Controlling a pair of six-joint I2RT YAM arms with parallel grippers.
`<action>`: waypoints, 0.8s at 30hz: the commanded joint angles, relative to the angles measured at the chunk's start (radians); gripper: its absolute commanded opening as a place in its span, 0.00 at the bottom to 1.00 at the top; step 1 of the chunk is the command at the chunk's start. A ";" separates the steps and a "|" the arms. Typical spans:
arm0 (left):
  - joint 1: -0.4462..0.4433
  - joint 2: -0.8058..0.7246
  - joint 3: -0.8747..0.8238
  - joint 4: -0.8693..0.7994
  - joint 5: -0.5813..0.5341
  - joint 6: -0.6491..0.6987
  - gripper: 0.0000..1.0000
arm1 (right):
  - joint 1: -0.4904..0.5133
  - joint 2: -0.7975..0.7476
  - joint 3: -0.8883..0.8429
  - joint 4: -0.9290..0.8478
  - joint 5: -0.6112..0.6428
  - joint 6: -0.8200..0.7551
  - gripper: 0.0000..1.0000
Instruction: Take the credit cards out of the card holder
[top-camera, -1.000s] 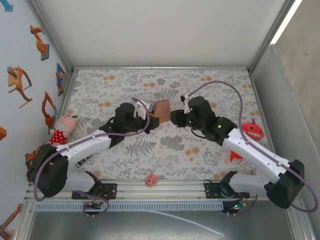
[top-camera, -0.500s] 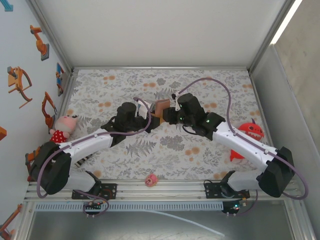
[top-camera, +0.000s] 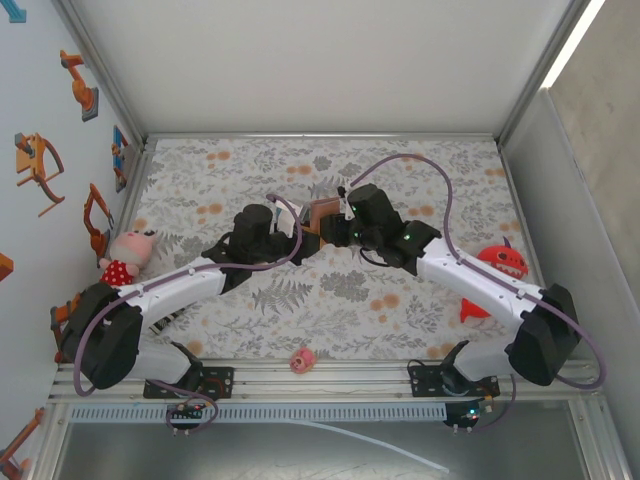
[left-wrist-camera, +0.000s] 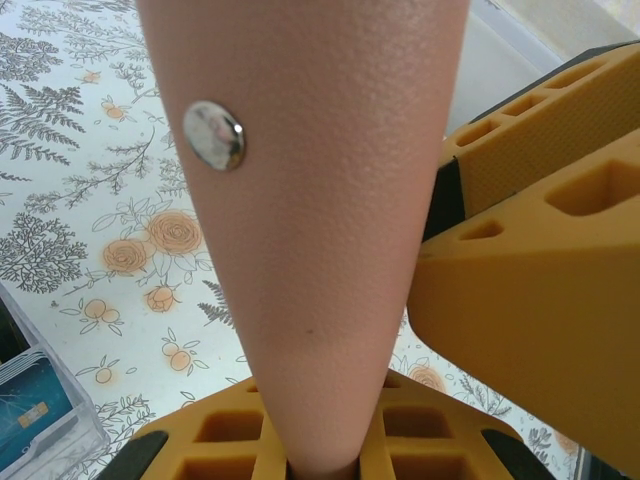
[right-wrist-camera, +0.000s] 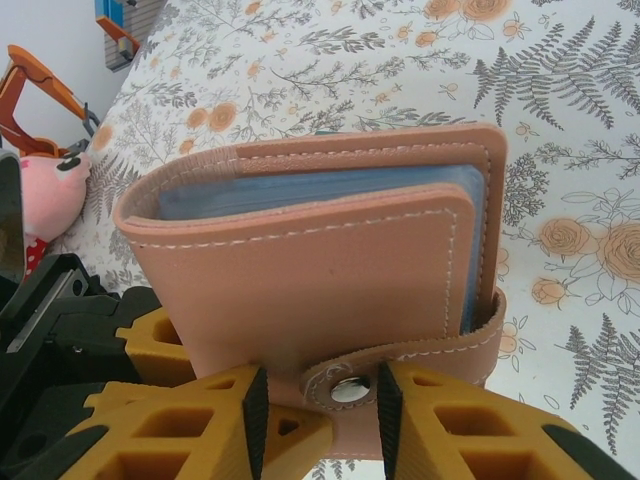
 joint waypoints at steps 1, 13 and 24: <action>0.001 -0.006 0.036 0.060 0.034 -0.010 0.13 | 0.005 0.012 0.044 -0.007 0.018 -0.001 0.35; 0.000 -0.015 0.038 0.070 0.057 -0.009 0.12 | 0.003 0.029 0.048 -0.051 0.093 -0.002 0.32; 0.000 -0.010 0.038 0.071 0.038 -0.020 0.11 | 0.003 0.022 0.043 -0.055 0.109 -0.001 0.19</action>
